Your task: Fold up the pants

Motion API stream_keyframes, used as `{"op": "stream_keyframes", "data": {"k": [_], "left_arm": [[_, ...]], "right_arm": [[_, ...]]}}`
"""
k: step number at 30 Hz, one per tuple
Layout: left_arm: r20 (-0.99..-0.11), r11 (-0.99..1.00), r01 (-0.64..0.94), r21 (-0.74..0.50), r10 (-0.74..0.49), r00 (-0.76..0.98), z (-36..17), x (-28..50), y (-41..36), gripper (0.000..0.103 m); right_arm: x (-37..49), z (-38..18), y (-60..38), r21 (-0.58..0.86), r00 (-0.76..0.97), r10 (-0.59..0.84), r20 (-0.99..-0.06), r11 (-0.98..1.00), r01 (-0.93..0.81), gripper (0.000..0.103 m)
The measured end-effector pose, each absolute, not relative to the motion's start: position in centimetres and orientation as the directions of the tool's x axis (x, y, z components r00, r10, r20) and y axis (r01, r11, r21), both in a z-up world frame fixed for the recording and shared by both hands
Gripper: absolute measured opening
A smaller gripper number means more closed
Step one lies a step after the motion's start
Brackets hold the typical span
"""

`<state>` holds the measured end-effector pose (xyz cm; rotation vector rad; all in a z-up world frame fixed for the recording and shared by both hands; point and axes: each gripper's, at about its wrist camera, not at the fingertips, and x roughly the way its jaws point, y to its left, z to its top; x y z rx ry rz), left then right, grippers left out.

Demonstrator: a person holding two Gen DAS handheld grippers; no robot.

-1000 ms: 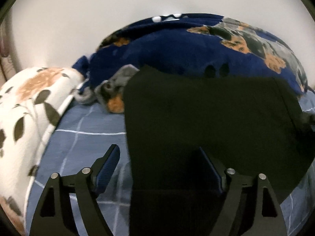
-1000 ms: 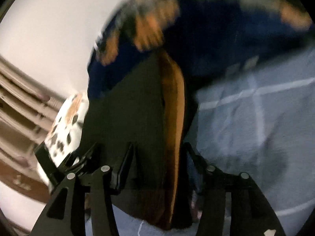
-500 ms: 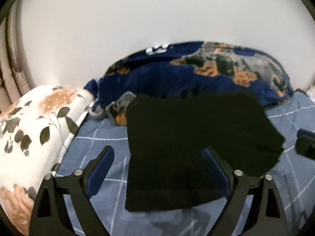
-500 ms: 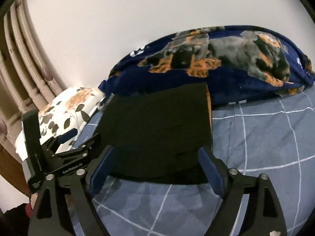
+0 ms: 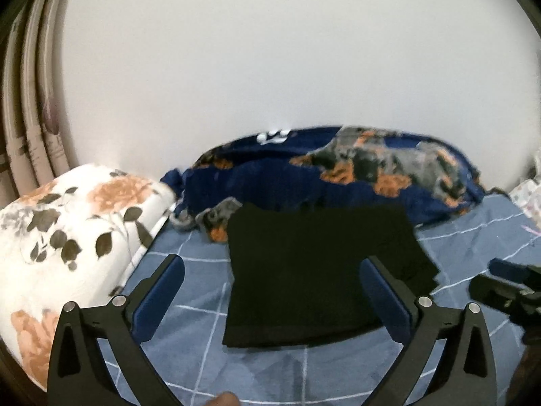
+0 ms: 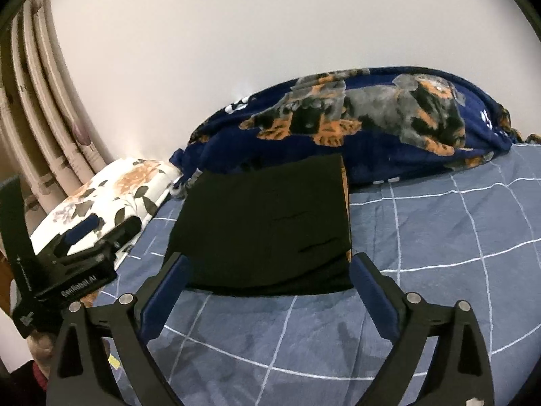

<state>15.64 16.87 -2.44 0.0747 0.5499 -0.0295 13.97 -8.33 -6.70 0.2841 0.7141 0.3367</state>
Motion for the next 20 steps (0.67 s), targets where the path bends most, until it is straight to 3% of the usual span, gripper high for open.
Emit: {"op": "stream_keyframes", "data": {"k": [4, 20], "left_arm": [[-0.476, 0.996, 0.074, 0.041, -0.045, 0.878, -0.4, 14.0, 16.9, 0.103], [-0.431, 0.998, 0.055, 0.003, -0.048, 0.901, 2.4, 10.5, 16.5, 0.103]], "right_arm": [[13.2, -6.0, -8.5, 0.370, 0.708, 0.402, -0.581, 0.905, -0.210, 0.097], [10.7, -3.2, -8.1, 0.346, 0.739, 0.384, -0.554, 0.913, -0.215, 0.102]]}}
